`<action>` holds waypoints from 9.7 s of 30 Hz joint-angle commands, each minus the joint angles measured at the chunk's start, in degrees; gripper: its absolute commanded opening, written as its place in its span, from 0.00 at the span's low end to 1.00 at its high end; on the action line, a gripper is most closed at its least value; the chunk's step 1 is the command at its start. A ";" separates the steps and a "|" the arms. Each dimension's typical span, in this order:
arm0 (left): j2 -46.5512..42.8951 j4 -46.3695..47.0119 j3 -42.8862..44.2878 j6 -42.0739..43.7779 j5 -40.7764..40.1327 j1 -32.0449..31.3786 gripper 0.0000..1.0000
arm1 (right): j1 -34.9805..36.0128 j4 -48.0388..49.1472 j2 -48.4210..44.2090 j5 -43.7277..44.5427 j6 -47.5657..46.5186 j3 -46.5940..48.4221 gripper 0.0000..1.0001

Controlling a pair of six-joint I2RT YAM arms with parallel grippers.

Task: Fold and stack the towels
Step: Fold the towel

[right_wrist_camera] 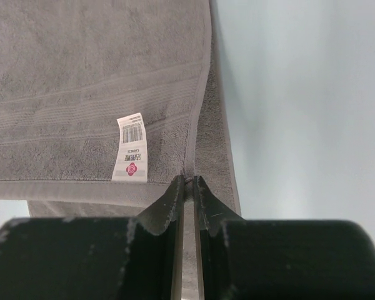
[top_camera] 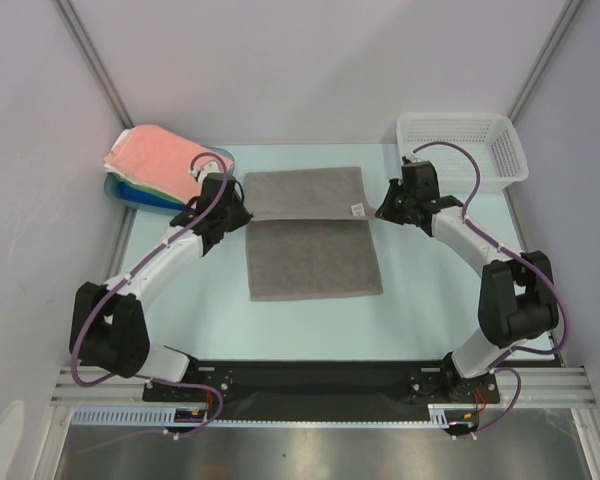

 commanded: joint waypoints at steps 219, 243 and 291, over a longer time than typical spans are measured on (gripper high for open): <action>-33.87 -4.40 -32.06 -0.55 3.82 -3.96 0.00 | 9.91 -11.72 -38.04 7.09 5.49 -31.01 0.06; -32.55 -0.53 -37.87 -1.96 5.40 -3.96 0.35 | 11.41 -6.27 -36.63 7.08 8.21 -38.23 0.46; -19.46 5.44 -29.25 2.08 5.57 -3.70 0.42 | 21.60 -0.65 -24.07 13.15 14.36 -36.38 0.32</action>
